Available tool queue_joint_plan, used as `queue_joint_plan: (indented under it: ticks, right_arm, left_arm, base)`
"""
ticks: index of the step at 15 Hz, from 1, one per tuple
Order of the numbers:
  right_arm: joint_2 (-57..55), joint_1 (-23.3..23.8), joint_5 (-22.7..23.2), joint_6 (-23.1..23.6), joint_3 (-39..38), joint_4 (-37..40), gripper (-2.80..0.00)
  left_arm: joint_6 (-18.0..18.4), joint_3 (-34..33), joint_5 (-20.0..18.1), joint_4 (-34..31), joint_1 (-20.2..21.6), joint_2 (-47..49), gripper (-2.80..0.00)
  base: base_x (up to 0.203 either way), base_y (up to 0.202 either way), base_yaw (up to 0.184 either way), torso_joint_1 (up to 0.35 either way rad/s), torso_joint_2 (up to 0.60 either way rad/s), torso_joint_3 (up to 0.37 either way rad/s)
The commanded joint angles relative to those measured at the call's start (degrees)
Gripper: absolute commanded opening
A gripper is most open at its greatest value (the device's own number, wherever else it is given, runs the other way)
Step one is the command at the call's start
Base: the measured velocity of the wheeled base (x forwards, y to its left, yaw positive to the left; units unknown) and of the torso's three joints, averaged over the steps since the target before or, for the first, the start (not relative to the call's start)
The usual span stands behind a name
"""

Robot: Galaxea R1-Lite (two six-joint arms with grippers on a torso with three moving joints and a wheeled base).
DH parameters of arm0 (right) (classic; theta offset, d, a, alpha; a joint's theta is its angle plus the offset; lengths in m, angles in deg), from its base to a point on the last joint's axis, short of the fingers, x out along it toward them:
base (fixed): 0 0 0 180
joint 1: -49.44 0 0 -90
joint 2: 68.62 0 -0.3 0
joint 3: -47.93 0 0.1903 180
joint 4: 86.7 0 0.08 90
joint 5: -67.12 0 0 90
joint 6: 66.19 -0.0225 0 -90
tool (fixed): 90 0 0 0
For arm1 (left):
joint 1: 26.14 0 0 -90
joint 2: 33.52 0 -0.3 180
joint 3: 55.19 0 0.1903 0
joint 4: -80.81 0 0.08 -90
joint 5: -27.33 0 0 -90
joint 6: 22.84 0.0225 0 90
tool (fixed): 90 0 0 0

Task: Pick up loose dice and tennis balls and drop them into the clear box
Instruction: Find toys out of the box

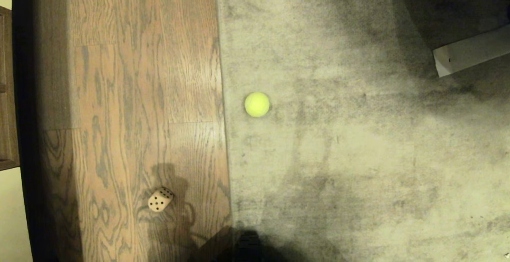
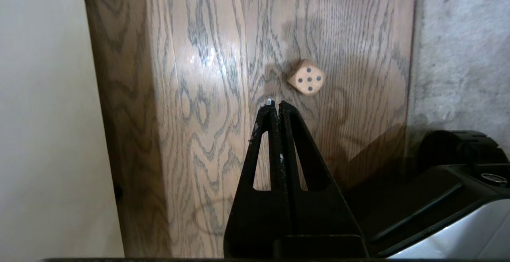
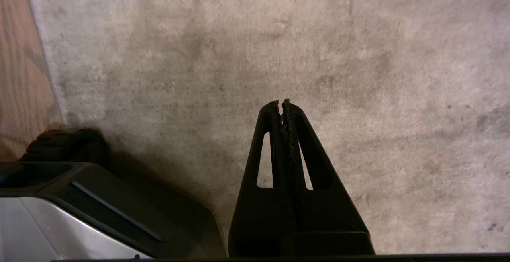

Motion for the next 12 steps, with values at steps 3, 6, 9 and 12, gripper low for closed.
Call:
queue_joint_plan:
  ticks: [3,6,9,12]
  right_arm:
    - [0.0,-0.01,-0.03,0.0,-0.05,0.01,-2.8]
    - [0.0,-0.01,-0.05,0.0,-0.06,0.01,-2.8]
    - [0.0,-0.01,0.04,0.0,-0.09,0.01,-2.8]
    - [0.0,-0.01,-0.04,0.0,-0.09,0.01,-2.8]
  left_arm:
    - [-0.02,-0.09,0.0,-0.02,-0.02,0.05,-2.8]
    - [-0.02,-0.09,0.0,0.07,-0.02,0.05,-2.8]
    - [-0.02,-0.09,0.0,0.07,0.06,0.05,-2.8]
    - [0.15,-0.09,0.0,0.15,0.07,0.05,-2.8]
  base:
    - [0.0,0.0,0.0,0.002,0.0,-0.198]
    - [0.0,0.0,0.0,0.004,0.0,-0.189]
    - [0.0,0.0,0.0,0.003,0.0,-0.122]
    - [0.0,0.0,0.0,0.003,0.0,-0.039]
